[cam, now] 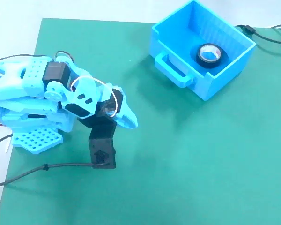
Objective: Put the tape in the box
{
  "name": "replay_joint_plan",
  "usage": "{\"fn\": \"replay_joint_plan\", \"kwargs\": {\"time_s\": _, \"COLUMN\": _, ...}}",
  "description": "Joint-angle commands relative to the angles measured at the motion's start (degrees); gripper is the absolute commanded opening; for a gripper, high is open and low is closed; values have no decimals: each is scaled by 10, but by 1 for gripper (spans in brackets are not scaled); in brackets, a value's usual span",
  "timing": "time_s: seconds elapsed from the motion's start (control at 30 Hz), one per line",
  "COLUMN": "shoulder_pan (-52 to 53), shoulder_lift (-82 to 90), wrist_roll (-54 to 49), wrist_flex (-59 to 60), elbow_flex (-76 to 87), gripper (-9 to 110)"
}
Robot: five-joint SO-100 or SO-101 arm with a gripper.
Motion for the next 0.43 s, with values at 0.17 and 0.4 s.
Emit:
{"fn": "replay_joint_plan", "kwargs": {"time_s": 0.17, "shoulder_pan": 4, "shoulder_lift": 8, "wrist_roll": 3, "wrist_flex": 0, "elbow_flex": 4, "gripper": 0}}
{"fn": "replay_joint_plan", "kwargs": {"time_s": 0.4, "shoulder_pan": 0, "shoulder_lift": 8, "wrist_roll": 0, "wrist_flex": 0, "elbow_flex": 4, "gripper": 0}}
